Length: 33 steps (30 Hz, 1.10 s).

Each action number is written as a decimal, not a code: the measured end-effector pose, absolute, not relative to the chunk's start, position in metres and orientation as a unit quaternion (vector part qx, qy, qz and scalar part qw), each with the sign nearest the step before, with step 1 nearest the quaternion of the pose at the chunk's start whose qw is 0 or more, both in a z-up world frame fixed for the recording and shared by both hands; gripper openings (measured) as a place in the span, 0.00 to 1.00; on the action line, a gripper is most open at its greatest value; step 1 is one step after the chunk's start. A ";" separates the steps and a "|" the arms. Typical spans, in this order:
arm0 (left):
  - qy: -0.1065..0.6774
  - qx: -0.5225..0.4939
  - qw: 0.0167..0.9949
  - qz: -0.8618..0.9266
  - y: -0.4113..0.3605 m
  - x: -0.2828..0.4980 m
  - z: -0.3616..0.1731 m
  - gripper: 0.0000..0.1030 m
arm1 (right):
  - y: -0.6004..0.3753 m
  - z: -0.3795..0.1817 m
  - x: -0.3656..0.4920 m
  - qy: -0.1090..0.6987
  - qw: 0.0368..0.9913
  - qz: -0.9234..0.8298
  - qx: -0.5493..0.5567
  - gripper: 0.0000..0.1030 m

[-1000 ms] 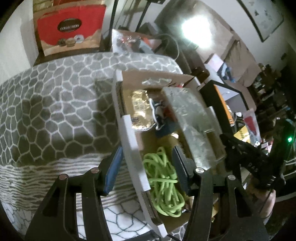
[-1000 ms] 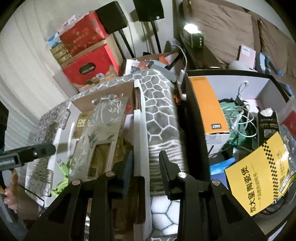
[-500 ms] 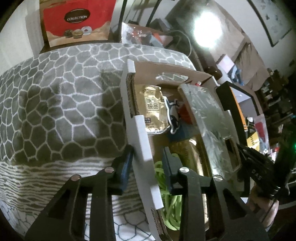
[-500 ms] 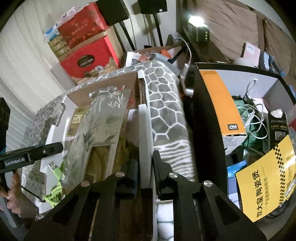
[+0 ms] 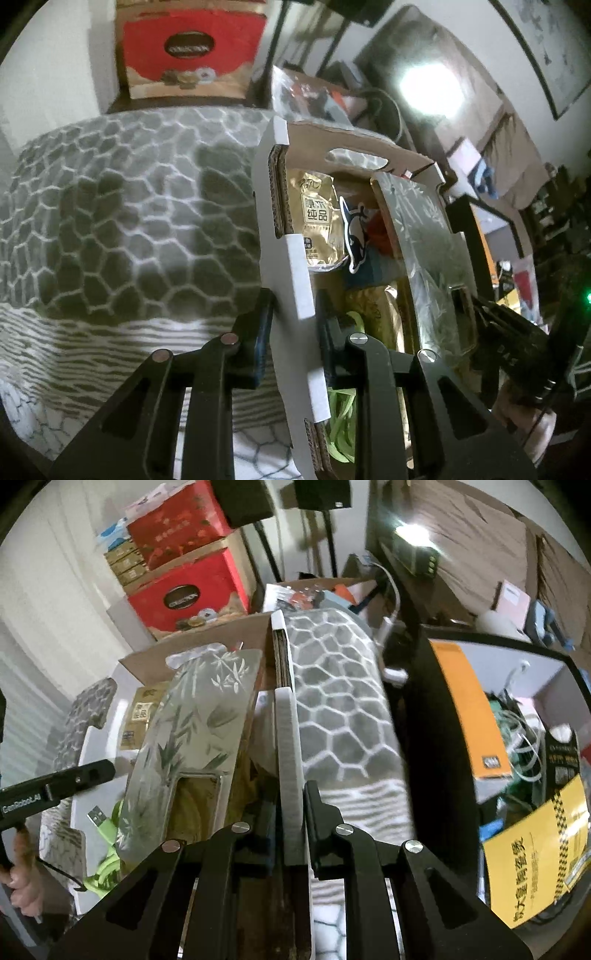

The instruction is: Organize objects

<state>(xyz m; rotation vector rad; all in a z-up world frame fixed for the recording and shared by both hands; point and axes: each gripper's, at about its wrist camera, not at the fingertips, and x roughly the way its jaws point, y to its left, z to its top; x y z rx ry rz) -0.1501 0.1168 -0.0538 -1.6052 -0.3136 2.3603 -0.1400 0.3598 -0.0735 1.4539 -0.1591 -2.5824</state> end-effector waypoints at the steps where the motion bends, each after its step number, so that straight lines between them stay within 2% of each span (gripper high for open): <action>1: -0.113 -0.552 0.130 0.816 0.111 -0.150 -0.052 0.21 | 0.355 -0.072 -0.143 -0.051 0.092 -0.867 0.487 0.13; 12: -0.184 -0.568 0.061 0.800 0.041 -0.145 -0.072 0.22 | 0.289 -0.080 -0.182 -0.023 0.153 -0.852 0.500 0.13; 18: -0.239 -0.551 0.038 0.799 0.020 -0.135 -0.080 0.25 | 0.267 -0.084 -0.195 -0.005 0.167 -0.850 0.500 0.16; 19: -0.241 -0.552 0.040 0.797 0.019 -0.135 -0.080 0.27 | 0.267 -0.084 -0.195 -0.004 0.167 -0.850 0.499 0.18; 21: -0.251 -0.549 0.043 0.796 0.015 -0.135 -0.078 0.43 | 0.271 -0.080 -0.193 -0.013 0.161 -0.854 0.494 0.26; 22: -0.252 -0.544 0.044 0.799 0.013 -0.135 -0.075 0.46 | 0.275 -0.077 -0.191 -0.015 0.152 -0.858 0.491 0.42; 23: -0.252 -0.535 0.043 0.805 0.010 -0.134 -0.070 0.50 | 0.279 -0.072 -0.187 -0.014 0.141 -0.864 0.484 0.51; 27: -0.239 -0.500 0.051 0.831 -0.004 -0.140 -0.046 0.65 | 0.296 -0.051 -0.162 -0.012 0.124 -0.881 0.456 0.52; 33: -0.184 -0.483 0.066 0.853 -0.024 -0.175 -0.030 0.67 | 0.322 -0.038 -0.118 -0.067 0.149 -0.877 0.451 0.52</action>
